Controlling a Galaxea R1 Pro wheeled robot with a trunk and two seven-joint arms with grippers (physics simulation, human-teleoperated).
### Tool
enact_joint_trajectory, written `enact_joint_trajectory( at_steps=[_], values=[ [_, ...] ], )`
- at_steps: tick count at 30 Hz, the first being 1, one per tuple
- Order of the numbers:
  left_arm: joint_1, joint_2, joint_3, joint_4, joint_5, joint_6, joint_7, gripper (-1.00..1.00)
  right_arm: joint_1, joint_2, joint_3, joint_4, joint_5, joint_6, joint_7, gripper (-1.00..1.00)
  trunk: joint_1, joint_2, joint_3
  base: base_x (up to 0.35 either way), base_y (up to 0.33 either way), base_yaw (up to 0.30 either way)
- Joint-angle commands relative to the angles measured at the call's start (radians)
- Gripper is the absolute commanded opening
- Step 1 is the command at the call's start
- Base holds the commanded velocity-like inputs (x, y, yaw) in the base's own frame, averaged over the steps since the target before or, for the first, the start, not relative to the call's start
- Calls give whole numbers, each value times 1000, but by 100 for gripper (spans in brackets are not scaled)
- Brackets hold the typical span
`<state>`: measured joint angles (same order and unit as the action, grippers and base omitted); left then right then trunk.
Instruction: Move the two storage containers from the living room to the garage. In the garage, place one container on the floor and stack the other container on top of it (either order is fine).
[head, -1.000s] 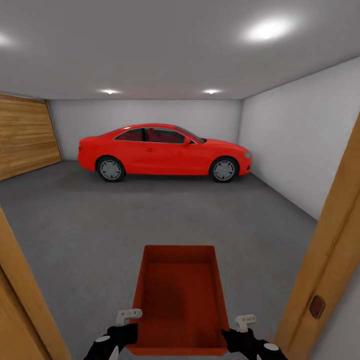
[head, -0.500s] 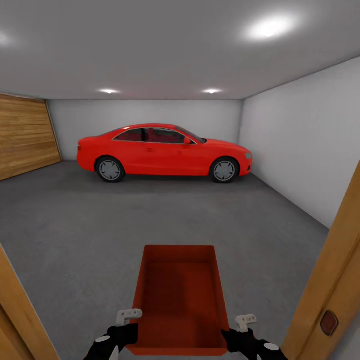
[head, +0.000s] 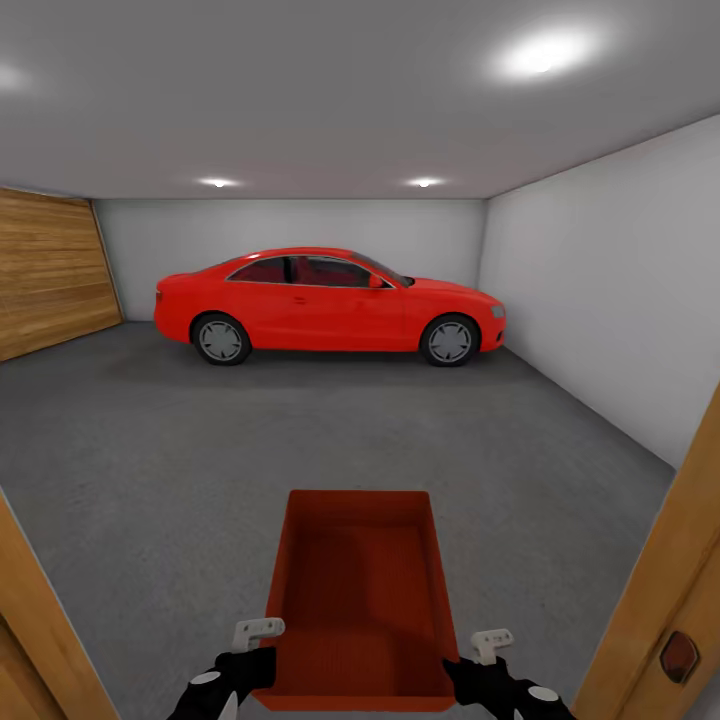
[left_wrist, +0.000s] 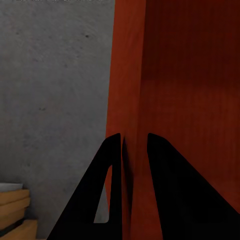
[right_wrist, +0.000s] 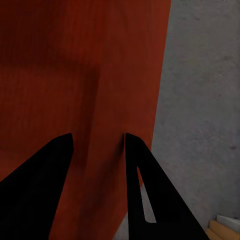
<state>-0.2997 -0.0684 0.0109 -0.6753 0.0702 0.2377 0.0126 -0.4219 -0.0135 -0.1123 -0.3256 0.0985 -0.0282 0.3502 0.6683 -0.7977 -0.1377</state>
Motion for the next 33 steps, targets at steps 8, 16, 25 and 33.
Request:
enact_joint_trajectory(
  at_steps=[8,16,25,33],
  values=[
    [-1,-10,3,-4,8,-14,3,-100,0,15,-1,4,21,-2,9,-100,0,-1,-2,2,2,0],
    [-1,-11,3,-4,8,-14,3,-100,0,15,-1,3,21,-1,10,-100,0,-1,-2,0,0,70],
    [-1,-11,3,-4,10,-14,4,-100,0,15,-1,3,21,-2,10,-100,0,-1,-2,0,0,1],
    [-1,-11,3,-4,10,-14,3,-100,0,15,-1,3,21,-2,10,-100,0,-1,-2,0,0,0]
  ],
)
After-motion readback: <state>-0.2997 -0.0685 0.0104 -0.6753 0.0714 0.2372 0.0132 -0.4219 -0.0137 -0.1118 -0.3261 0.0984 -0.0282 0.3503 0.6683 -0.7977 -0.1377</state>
